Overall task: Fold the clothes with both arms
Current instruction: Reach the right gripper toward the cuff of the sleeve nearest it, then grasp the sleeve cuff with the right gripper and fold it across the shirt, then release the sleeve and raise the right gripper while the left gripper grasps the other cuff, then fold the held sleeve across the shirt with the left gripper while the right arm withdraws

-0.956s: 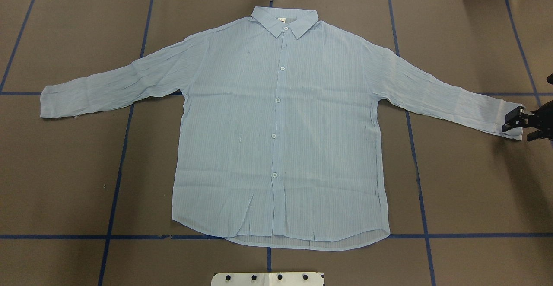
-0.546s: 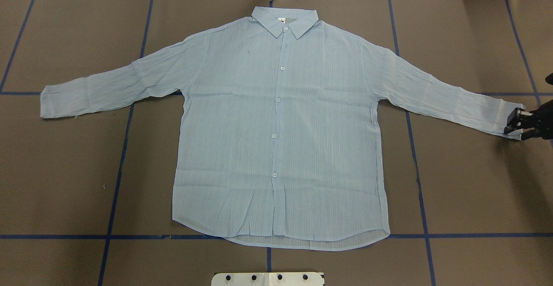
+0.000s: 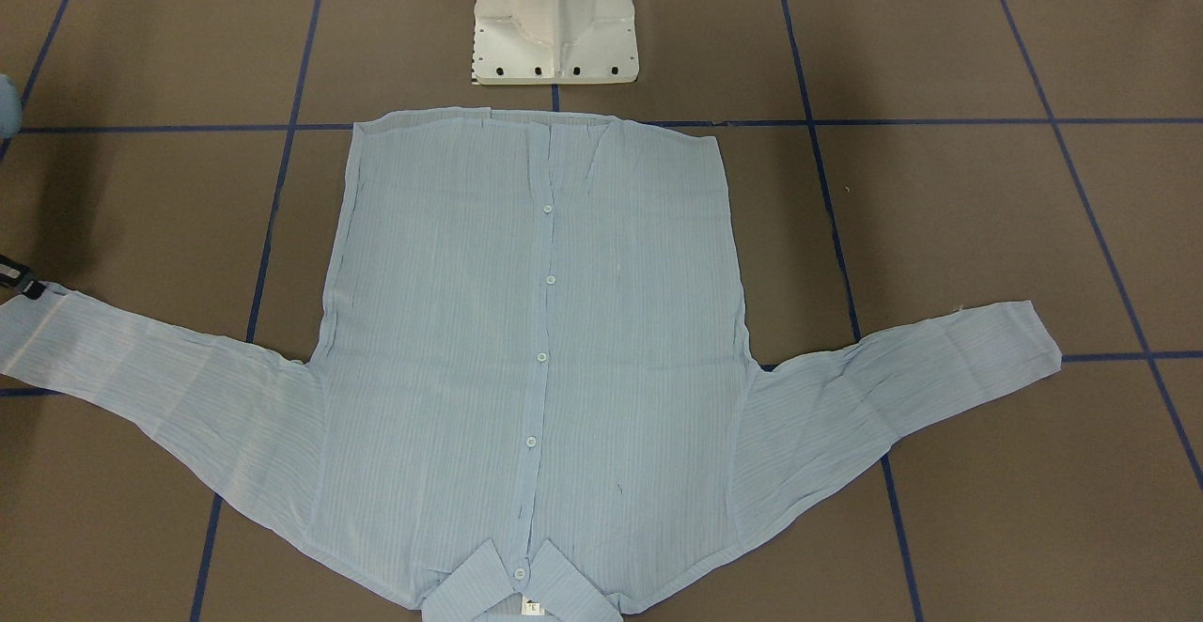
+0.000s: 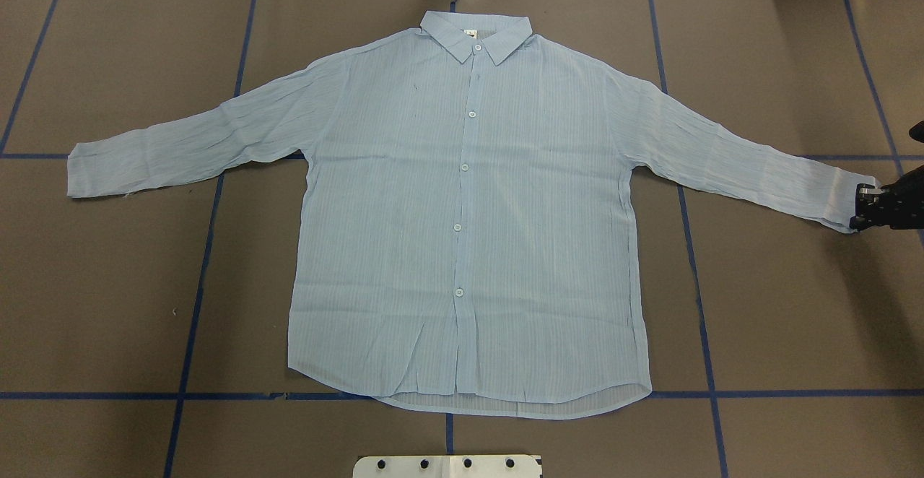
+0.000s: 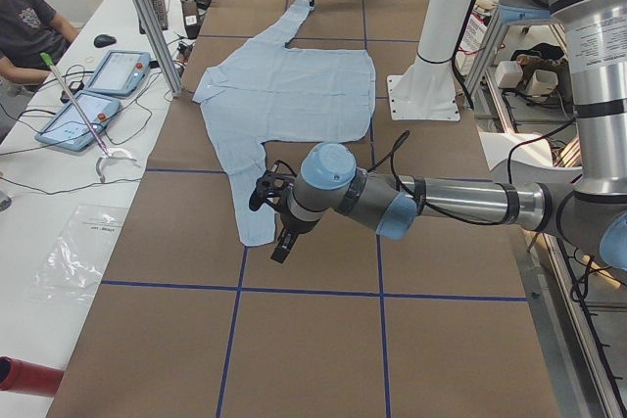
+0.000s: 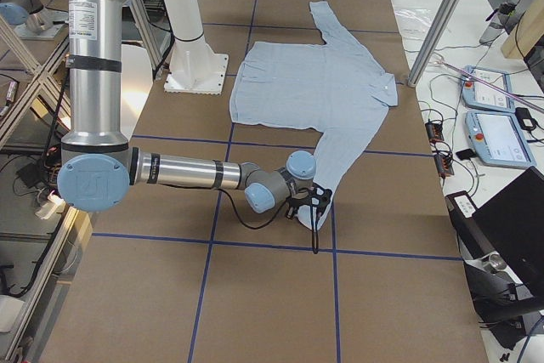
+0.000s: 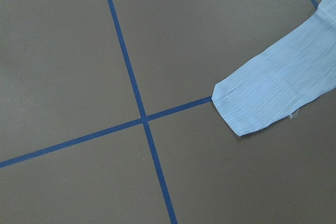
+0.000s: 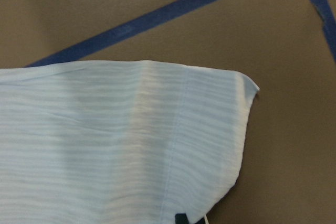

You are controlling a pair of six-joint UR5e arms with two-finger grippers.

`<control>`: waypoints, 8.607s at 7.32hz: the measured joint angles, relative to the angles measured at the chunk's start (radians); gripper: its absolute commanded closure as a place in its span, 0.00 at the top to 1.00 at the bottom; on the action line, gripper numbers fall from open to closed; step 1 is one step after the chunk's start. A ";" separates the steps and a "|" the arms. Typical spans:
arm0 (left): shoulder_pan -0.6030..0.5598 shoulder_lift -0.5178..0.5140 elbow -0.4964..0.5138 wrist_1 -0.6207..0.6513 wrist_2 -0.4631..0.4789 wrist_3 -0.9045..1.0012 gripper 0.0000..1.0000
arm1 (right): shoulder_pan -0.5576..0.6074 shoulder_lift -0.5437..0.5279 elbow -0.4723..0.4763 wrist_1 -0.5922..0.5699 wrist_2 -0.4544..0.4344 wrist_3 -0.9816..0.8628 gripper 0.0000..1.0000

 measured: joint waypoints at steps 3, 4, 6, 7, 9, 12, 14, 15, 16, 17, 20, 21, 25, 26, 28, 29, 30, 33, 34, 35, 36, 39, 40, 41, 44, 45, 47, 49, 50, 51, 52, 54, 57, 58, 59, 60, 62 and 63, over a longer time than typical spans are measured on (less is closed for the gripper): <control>0.000 -0.001 -0.001 -0.001 -0.001 0.000 1.00 | 0.001 0.008 0.116 -0.012 0.020 0.044 0.00; 0.000 -0.001 -0.001 -0.003 -0.001 0.000 1.00 | -0.003 0.040 0.142 -0.029 0.021 0.065 0.00; 0.000 -0.004 -0.002 -0.006 -0.002 0.000 1.00 | -0.044 0.210 0.155 -0.159 0.016 0.147 0.00; 0.000 -0.008 -0.001 -0.006 -0.002 -0.001 1.00 | -0.075 0.323 0.148 -0.255 0.014 0.185 0.00; 0.000 -0.013 -0.001 -0.006 -0.002 -0.001 1.00 | -0.147 0.564 0.073 -0.384 -0.015 0.310 0.00; 0.000 -0.014 -0.002 -0.007 -0.002 0.000 1.00 | -0.278 0.918 -0.195 -0.363 -0.168 0.532 0.00; 0.000 -0.015 -0.003 -0.014 -0.002 0.000 1.00 | -0.346 1.071 -0.343 -0.294 -0.247 0.612 0.00; 0.000 -0.015 -0.003 -0.023 -0.002 -0.001 1.00 | -0.367 1.116 -0.384 -0.267 -0.271 0.643 0.00; 0.000 -0.015 -0.003 -0.027 -0.002 -0.001 1.00 | -0.384 1.140 -0.418 -0.216 -0.298 0.681 0.00; 0.000 -0.015 -0.003 -0.029 -0.002 -0.001 1.00 | -0.397 1.153 -0.450 -0.161 -0.321 0.721 0.00; 0.013 -0.020 0.003 -0.028 -0.001 -0.013 1.00 | -0.421 1.166 -0.487 -0.114 -0.352 0.756 1.00; 0.031 -0.024 0.006 -0.028 -0.001 -0.058 1.00 | -0.432 1.167 -0.488 -0.112 -0.368 0.758 1.00; 0.173 -0.105 0.095 -0.040 0.004 -0.275 0.99 | -0.450 1.165 -0.430 -0.136 -0.386 0.801 1.00; 0.223 -0.147 0.142 -0.047 0.004 -0.352 0.90 | -0.445 1.136 -0.372 -0.176 -0.383 0.803 1.00; 0.303 -0.252 0.256 -0.066 0.003 -0.519 0.86 | -0.404 1.017 -0.214 -0.240 -0.353 0.800 1.00; 0.324 -0.294 0.327 -0.110 0.003 -0.580 0.85 | -0.363 0.928 -0.129 -0.248 -0.316 0.792 1.00; 0.341 -0.315 0.390 -0.175 0.004 -0.620 0.81 | -0.315 0.832 -0.046 -0.249 -0.267 0.759 1.00; 0.400 -0.365 0.506 -0.255 0.006 -0.687 0.81 | -0.210 0.644 0.075 -0.247 -0.171 0.617 1.00; 0.416 -0.373 0.523 -0.257 0.006 -0.692 0.81 | -0.197 0.617 0.084 -0.244 -0.157 0.585 1.00; 0.434 -0.384 0.540 -0.258 0.006 -0.702 0.75 | -0.191 0.604 0.087 -0.243 -0.151 0.570 1.00; 0.447 -0.398 0.559 -0.261 0.006 -0.717 0.67 | -0.187 0.597 0.089 -0.243 -0.150 0.561 1.00; 0.459 -0.407 0.590 -0.271 0.007 -0.734 0.66 | -0.182 0.589 0.092 -0.243 -0.158 0.555 1.00; 0.459 -0.406 0.598 -0.271 0.007 -0.734 0.66 | -0.182 0.586 0.093 -0.243 -0.160 0.555 1.00; 0.460 -0.404 0.603 -0.271 0.008 -0.735 0.66 | -0.182 0.585 0.095 -0.243 -0.161 0.555 1.00; 0.466 -0.397 0.604 -0.272 0.007 -0.742 0.61 | -0.180 0.585 0.101 -0.244 -0.162 0.555 1.00; 0.472 -0.396 0.602 -0.272 0.007 -0.752 0.49 | -0.178 0.584 0.105 -0.244 -0.162 0.555 1.00; 0.480 -0.394 0.601 -0.273 0.008 -0.766 0.16 | -0.175 0.582 0.113 -0.244 -0.161 0.555 1.00; 0.481 -0.381 0.597 -0.298 0.008 -0.782 0.00 | -0.173 0.576 0.127 -0.248 -0.160 0.556 1.00; 0.481 -0.375 0.596 -0.320 0.009 -0.798 0.00 | -0.172 0.574 0.132 -0.249 -0.159 0.557 1.00; 0.481 -0.372 0.587 -0.332 0.009 -0.809 0.00 | -0.172 0.572 0.134 -0.250 -0.158 0.557 1.00; 0.480 -0.369 0.552 -0.334 0.008 -0.829 0.00 | -0.171 0.571 0.134 -0.251 -0.158 0.557 1.00; 0.486 -0.415 0.461 -0.330 0.004 -0.991 0.00 | -0.159 0.556 0.133 -0.249 -0.153 0.550 1.00; 0.630 -0.690 0.434 -0.298 0.070 -1.348 0.00 | -0.093 0.464 0.133 -0.242 -0.144 0.395 1.00; 0.692 -0.809 0.437 -0.244 0.133 -1.445 0.00 | -0.071 0.423 0.132 -0.241 -0.144 0.338 1.00; 0.744 -0.933 0.449 -0.174 0.191 -1.508 0.00 | -0.054 0.390 0.130 -0.241 -0.145 0.298 1.00; 0.791 -1.064 0.502 -0.126 0.247 -1.562 0.00 | -0.042 0.365 0.126 -0.241 -0.146 0.275 1.00; 0.886 -1.242 0.617 -0.103 0.351 -1.649 0.15 | -0.035 0.337 0.122 -0.241 -0.156 0.259 1.00; 0.927 -1.273 0.635 -0.102 0.386 -1.673 0.59 | -0.035 0.332 0.121 -0.240 -0.159 0.257 1.00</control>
